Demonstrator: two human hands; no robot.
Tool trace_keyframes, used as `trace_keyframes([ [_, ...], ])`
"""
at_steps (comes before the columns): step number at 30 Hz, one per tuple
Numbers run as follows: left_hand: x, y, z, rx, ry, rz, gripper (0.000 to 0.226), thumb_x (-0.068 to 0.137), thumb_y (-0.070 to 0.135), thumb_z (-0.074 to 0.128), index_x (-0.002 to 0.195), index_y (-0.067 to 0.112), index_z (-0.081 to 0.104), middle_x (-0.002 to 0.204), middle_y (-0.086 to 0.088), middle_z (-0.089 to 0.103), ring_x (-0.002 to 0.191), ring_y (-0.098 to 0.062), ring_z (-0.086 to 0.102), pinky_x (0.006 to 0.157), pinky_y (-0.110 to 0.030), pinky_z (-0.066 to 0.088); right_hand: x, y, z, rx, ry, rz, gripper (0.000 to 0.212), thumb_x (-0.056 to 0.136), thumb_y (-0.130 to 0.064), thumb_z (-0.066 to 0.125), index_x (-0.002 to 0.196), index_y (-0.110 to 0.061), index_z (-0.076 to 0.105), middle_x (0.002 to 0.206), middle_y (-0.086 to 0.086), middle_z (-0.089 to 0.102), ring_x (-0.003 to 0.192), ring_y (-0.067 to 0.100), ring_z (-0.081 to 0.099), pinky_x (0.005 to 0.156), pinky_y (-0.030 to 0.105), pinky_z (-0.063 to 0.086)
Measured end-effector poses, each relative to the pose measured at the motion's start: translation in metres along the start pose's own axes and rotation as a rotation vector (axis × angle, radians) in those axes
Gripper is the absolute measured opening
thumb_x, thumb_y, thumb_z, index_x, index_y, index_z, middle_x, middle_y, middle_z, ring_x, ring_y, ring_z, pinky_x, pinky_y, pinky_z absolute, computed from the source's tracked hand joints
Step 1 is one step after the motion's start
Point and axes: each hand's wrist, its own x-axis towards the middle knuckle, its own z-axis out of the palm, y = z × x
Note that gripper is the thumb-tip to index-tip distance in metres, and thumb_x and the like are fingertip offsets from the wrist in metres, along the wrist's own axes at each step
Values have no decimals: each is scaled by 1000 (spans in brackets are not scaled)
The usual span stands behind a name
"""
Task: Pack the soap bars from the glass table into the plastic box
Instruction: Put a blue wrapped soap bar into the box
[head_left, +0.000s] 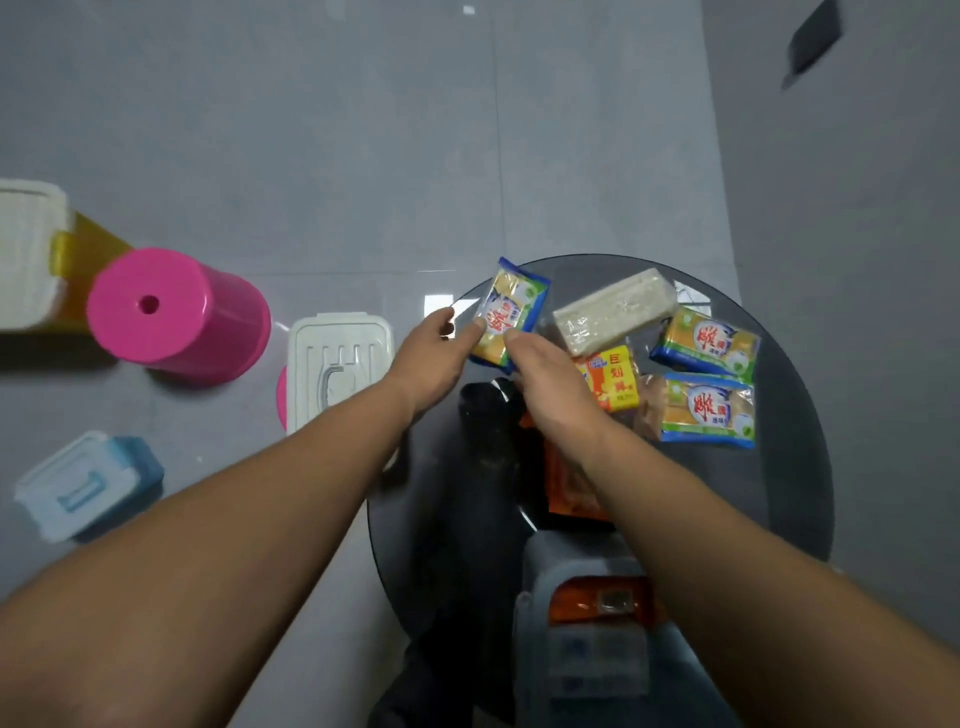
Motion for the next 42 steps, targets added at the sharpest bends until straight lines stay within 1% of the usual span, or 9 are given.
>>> trace_keyframes([
  [4, 21, 3, 2, 129, -66, 62, 60, 100, 47, 54, 149, 14, 45, 130, -10, 65, 116, -27, 63, 104, -42, 48, 19, 6, 14, -116, 129, -38, 39, 104, -40, 38, 123, -16, 61, 113, 4, 60, 96, 15, 57, 63, 13, 38],
  [9, 28, 1, 1, 178, -125, 73, 38, 103, 36, 53, 130, 12, 64, 112, -1, 71, 81, 1, 62, 63, -9, 44, 37, 2, 17, 90, 169, 215, 46, 103, -47, 36, 134, -17, 54, 117, 8, 69, 87, 16, 66, 62, 24, 52],
  [14, 16, -16, 6, 154, 37, 63, 23, 99, 33, 61, 113, 15, 60, 106, -1, 69, 93, -17, 67, 69, -26, 51, 34, 5, 17, 189, 132, 274, 47, 104, -48, 34, 125, -14, 60, 100, 7, 74, 57, 7, 70, 44, 21, 51],
  [18, -2, -23, 3, -194, 77, -18, 21, 95, 26, 70, 96, 19, 50, 106, -9, 71, 95, -21, 74, 73, -36, 63, 22, 1, 14, 177, 120, 282, 46, 103, -52, 32, 108, -19, 64, 78, 1, 70, 46, 7, 63, 46, 22, 51],
  [23, -30, 8, -8, -447, 72, 96, 22, 90, 19, 76, 96, 22, 55, 101, -6, 77, 88, -16, 78, 57, -21, 56, -5, -16, -15, 322, 80, 153, 29, 100, -50, 44, 103, -26, 59, 79, 2, 71, 47, 12, 61, 50, 30, 53],
  [27, -49, 59, 11, -443, -70, 206, 17, 87, 19, 75, 97, 24, 62, 96, 4, 80, 85, -12, 77, 57, -21, 56, -25, -26, -81, 265, 213, 13, 61, 83, -55, 59, 136, -27, 51, 94, 8, 70, 71, 17, 67, 57, 33, 56],
  [32, -48, 113, 82, -239, -285, 188, 14, 88, 23, 78, 101, 26, 75, 106, 2, 79, 88, -13, 78, 65, -23, 59, -35, -13, -181, 263, 208, -25, 45, 86, -47, 67, 124, -24, 65, 108, 3, 77, 94, 22, 76, 65, 34, 61],
  [39, -23, 136, 208, -251, -53, -12, 51, 81, 21, 84, 122, 13, 54, 107, -5, 72, 98, -23, 74, 91, -42, 60, -8, 45, -279, 229, 283, 68, 13, 94, -30, 67, 96, -18, 70, 82, -7, 78, 73, 8, 75, 54, 20, 56],
  [42, -16, 130, 242, -128, 3, -51, 50, 87, 19, 78, 129, 6, 55, 118, -8, 74, 103, -25, 73, 96, -46, 57, 10, 65, -297, 172, 312, 119, 18, 95, -32, 66, 104, -17, 69, 96, -1, 75, 81, 10, 71, 57, 22, 55],
])
